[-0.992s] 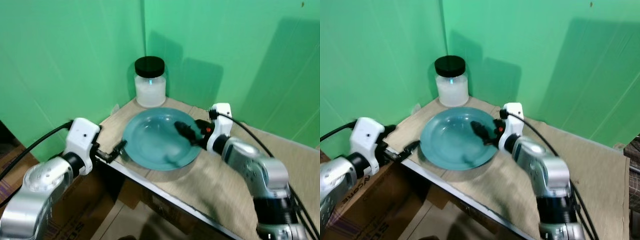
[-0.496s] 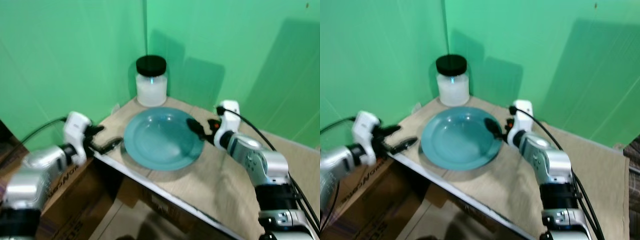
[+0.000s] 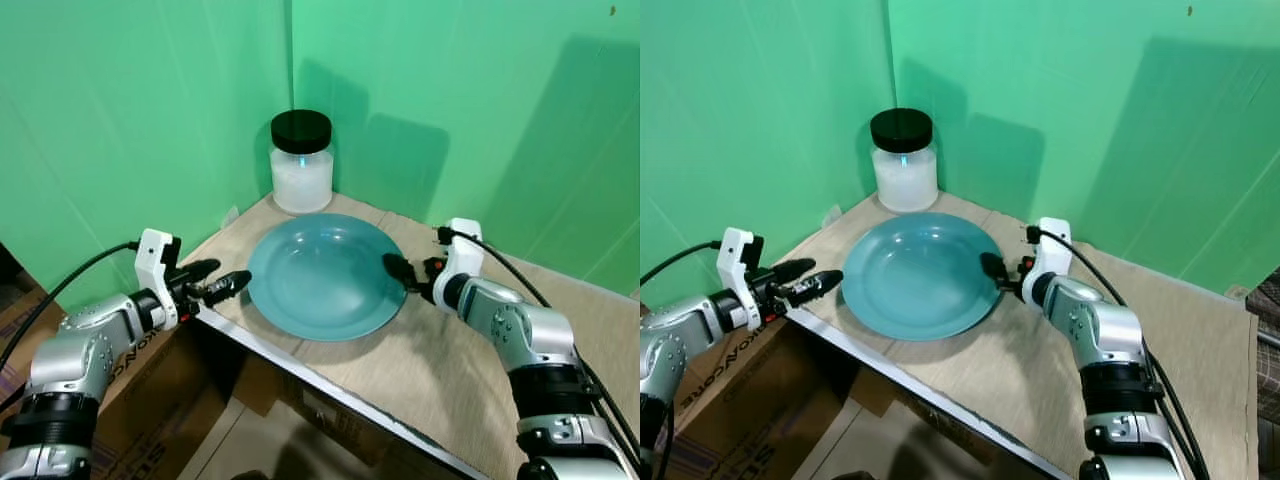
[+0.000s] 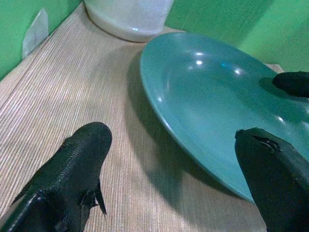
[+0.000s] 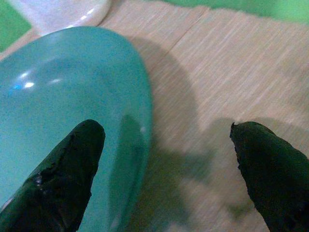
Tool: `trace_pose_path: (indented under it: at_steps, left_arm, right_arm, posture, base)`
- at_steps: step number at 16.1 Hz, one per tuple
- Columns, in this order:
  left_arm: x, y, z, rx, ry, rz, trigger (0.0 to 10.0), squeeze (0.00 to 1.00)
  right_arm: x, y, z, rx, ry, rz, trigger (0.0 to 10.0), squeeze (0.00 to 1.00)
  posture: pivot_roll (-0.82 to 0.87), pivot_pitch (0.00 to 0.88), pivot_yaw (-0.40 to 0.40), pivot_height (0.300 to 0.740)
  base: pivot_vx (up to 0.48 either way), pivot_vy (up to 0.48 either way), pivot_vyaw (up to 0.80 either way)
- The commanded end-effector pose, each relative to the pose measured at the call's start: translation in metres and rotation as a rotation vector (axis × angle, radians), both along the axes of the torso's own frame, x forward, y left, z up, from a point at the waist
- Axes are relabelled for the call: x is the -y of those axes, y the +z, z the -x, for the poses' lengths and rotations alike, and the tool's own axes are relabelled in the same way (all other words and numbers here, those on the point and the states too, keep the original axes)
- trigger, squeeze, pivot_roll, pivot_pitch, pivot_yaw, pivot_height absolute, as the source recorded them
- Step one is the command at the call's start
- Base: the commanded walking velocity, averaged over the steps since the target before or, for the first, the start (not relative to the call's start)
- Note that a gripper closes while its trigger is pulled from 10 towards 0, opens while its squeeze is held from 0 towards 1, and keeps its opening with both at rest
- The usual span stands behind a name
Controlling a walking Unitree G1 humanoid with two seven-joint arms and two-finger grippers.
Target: Setting the table
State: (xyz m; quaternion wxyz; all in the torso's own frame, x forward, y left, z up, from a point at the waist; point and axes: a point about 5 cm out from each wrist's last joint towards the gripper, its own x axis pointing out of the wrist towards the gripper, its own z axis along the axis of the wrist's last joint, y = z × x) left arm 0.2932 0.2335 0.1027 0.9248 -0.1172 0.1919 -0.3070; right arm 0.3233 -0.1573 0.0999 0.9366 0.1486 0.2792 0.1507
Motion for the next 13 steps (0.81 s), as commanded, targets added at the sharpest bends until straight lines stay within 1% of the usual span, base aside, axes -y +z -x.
trace_pose_path:
  at_steps: [1, 2, 3, 4, 7, 9, 10, 11, 12, 13]
  left_arm:
    - [-0.001, 0.0, -0.002, -0.01, 0.007, -0.01, 10.0, 0.0]
    - [-0.001, 0.0, -0.002, -0.011, 0.009, -0.006, 10.0, 0.0]
    - [-0.001, -0.001, -0.002, -0.02, 0.005, 0.017, 10.0, 0.0]
    - [0.0, -0.002, -0.002, -0.02, -0.002, 0.025, 10.0, 0.0]
    - [0.004, -0.004, -0.002, -0.021, -0.014, 0.035, 10.0, 0.0]
    - [0.007, -0.005, -0.002, -0.023, -0.023, 0.036, 10.0, 0.0]
    - [0.007, -0.005, -0.003, -0.024, -0.025, 0.037, 10.0, 0.0]
    - [0.008, -0.006, -0.003, -0.024, -0.028, 0.039, 10.0, 0.0]
    - [0.009, -0.006, -0.003, -0.022, -0.031, 0.04, 10.0, 0.0]
    - [0.01, -0.005, -0.004, -0.02, -0.035, 0.046, 10.0, 0.0]
  right_arm:
    - [-0.001, 0.006, -0.002, -0.007, 0.006, -0.055, 10.0, 0.0]
    - [-0.002, 0.007, -0.002, -0.013, 0.01, -0.079, 10.0, 0.0]
    - [-0.005, 0.01, -0.001, -0.03, 0.035, -0.146, 10.0, 0.0]
    - [-0.007, 0.011, -0.001, -0.04, 0.048, -0.177, 10.0, 0.0]
    - [-0.009, 0.015, 0.003, -0.122, 0.098, -0.258, 10.0, 0.0]
    - [-0.008, 0.017, 0.004, -0.148, 0.109, -0.282, 10.0, 0.0]
    - [-0.008, 0.018, 0.004, -0.154, 0.113, -0.294, 9.3, 0.0]
    - [-0.009, 0.018, 0.005, -0.166, 0.123, -0.31, 4.0, 0.0]
    - [-0.01, 0.017, 0.006, -0.176, 0.131, -0.317, 1.7, 0.0]
    - [-0.012, 0.016, 0.008, -0.194, 0.139, -0.325, 0.0, 0.0]
  posture:
    - [-0.08, 0.0, -0.01, 0.74]
    - [-0.08, 0.0, -0.011, 0.74]
    - [-0.07, 0.0, -0.014, 0.74]
    - [-0.07, 0.0, -0.014, 0.74]
    - [-0.07, 0.0, -0.016, 0.74]
    - [-0.07, 0.0, -0.018, 0.74]
    - [-0.07, 0.0, -0.018, 0.74]
    - [-0.07, 0.0, -0.019, 0.74]
    - [-0.07, 0.0, -0.019, 0.74]
    - [-0.07, 0.0, -0.019, 0.74]
  base:
    - [0.0, 0.0, 0.0]
    - [0.0, 0.0, 0.0]
    - [0.0, 0.0, 0.0]
    - [0.0, 0.0, 0.0]
    - [0.0, 0.0, 0.0]
    - [0.0, 0.0, 0.0]
    - [0.0, 0.0, 0.0]
    - [0.0, 0.0, 0.0]
    - [0.0, 0.0, 0.0]
    - [0.0, 0.0, 0.0]
